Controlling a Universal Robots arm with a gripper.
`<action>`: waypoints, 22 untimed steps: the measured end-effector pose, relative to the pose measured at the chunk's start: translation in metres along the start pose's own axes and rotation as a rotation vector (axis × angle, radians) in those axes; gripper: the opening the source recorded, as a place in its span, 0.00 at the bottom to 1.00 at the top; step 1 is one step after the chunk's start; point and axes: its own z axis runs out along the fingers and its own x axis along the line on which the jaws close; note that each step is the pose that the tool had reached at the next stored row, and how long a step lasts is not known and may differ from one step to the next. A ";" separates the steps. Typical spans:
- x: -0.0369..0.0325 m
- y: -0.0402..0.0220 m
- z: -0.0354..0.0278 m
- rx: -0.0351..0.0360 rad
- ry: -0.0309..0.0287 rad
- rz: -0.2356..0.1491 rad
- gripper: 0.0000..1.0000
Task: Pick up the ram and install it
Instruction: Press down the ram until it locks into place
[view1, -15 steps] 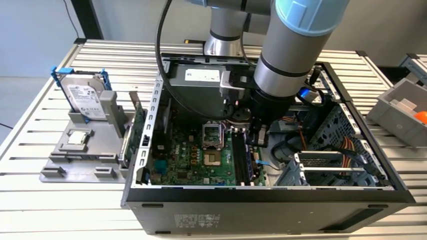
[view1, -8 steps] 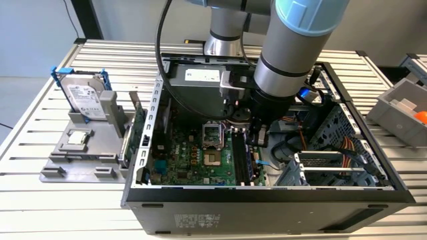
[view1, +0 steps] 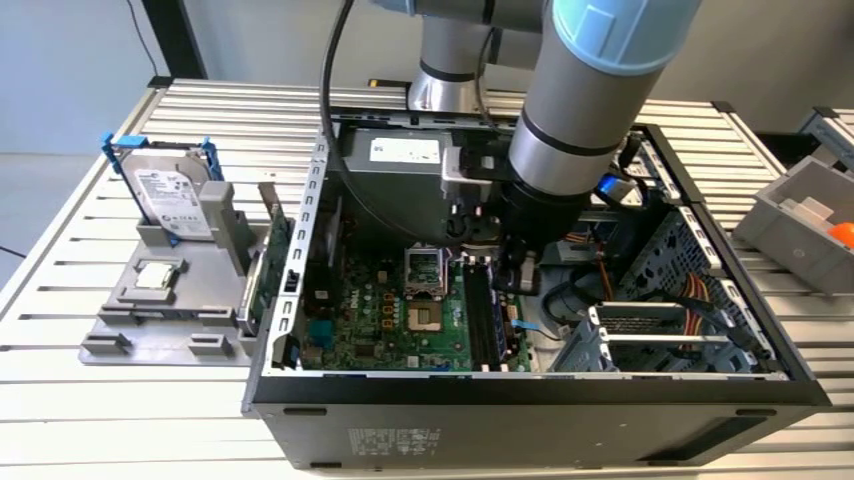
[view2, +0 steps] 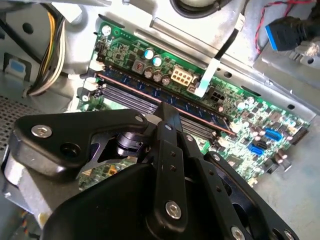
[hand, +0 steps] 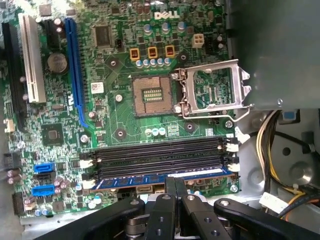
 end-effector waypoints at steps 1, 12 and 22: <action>0.0000 -0.0001 0.0006 -0.0006 0.0003 -0.016 0.00; 0.0006 -0.0007 0.0150 -0.0020 0.0017 -0.049 0.00; 0.0006 -0.0010 0.0250 -0.0030 0.0059 -0.048 0.00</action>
